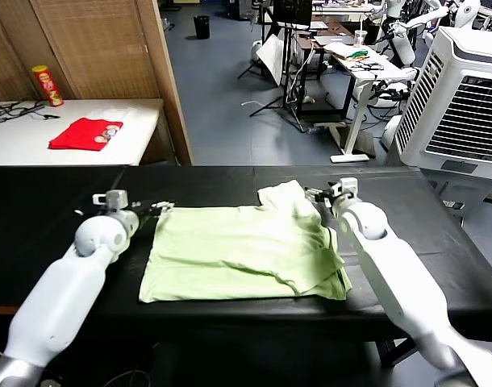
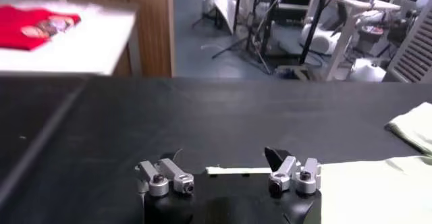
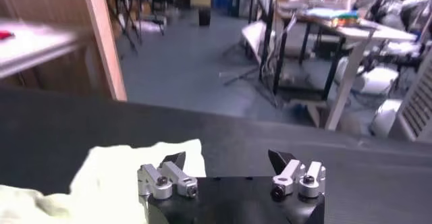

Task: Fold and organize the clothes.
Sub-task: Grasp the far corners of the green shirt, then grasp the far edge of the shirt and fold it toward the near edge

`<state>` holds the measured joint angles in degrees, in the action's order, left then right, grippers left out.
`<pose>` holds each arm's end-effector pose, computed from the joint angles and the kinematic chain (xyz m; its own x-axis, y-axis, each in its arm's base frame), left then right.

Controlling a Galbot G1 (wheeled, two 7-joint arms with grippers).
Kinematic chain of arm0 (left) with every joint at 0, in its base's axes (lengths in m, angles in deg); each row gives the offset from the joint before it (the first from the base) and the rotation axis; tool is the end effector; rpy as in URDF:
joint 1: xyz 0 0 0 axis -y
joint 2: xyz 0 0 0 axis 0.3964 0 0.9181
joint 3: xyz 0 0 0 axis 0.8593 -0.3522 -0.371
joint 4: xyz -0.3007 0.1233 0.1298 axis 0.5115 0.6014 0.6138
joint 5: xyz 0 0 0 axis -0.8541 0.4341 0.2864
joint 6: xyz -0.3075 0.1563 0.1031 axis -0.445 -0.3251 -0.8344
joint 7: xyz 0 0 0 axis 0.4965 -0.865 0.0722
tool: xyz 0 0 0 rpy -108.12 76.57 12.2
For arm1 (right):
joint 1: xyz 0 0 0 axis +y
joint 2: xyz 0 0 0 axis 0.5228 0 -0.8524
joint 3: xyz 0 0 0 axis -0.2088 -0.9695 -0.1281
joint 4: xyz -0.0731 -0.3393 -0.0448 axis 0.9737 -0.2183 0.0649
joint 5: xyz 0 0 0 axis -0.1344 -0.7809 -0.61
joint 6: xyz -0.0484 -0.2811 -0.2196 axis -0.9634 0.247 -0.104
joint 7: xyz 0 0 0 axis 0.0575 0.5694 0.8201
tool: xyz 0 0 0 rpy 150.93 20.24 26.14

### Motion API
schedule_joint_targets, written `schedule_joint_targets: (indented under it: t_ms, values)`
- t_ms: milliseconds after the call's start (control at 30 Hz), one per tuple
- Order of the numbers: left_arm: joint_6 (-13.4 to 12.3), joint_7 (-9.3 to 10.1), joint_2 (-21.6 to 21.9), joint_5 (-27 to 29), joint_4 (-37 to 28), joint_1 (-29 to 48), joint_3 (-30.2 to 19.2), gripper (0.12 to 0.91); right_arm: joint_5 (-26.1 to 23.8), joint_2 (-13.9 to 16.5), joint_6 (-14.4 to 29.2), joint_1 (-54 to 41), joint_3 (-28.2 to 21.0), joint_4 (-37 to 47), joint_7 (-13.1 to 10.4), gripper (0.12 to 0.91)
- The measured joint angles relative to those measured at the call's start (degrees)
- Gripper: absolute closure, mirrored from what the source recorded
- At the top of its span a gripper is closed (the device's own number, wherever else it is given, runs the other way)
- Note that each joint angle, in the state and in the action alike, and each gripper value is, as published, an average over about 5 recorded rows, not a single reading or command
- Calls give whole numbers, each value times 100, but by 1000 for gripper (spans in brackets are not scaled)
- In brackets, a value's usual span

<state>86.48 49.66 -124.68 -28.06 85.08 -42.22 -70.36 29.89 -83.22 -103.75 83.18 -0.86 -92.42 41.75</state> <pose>0.4735 0.1399 -0.2434 -0.8296 0.1383 0.5409 0.0897 0.9893 -0.1153 0.5539 -0.0467 -0.2468 -0.8473 -0.1809 0.4993 -0.2098 0.9777 -0.0018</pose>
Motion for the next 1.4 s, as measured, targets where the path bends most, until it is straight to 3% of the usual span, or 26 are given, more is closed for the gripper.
schedule_joint_targets:
  t_ms: [167, 333, 433, 700, 800, 900, 1100, 1400]
  values:
    - [-3, -124, -53, -19, -313, 89, -95, 232, -322, -336, 175, -330, -90, 723, 226, 227]
    - [-45, -217, -91, -39, -486, 111, -113, 238, -488, -599, 225, -523, -98, 1225, 278, 258]
    - [-62, -271, -93, -98, -542, 122, -109, 335, -504, -693, 219, -558, -74, 1374, 279, 376]
    - [-40, -423, -41, -158, -421, 24, -109, 785, -559, -762, 231, -536, 7, 1478, 297, 747]
    - [-49, -426, -54, -131, -390, 1, -110, 886, -578, -764, 272, -530, 43, 1503, 303, 839]
    - [-107, -410, -87, -49, -400, 8, -110, 898, -640, -768, 399, -488, 105, 1482, 285, 888]
    - [-223, -383, -88, 97, -338, -4, -53, 902, -573, -652, 623, -288, 274, 1181, 283, 903]
    - [-248, -232, 155, 15, 301, -361, 256, 902, 185, -40, 296, 538, 539, -638, 48, 903]
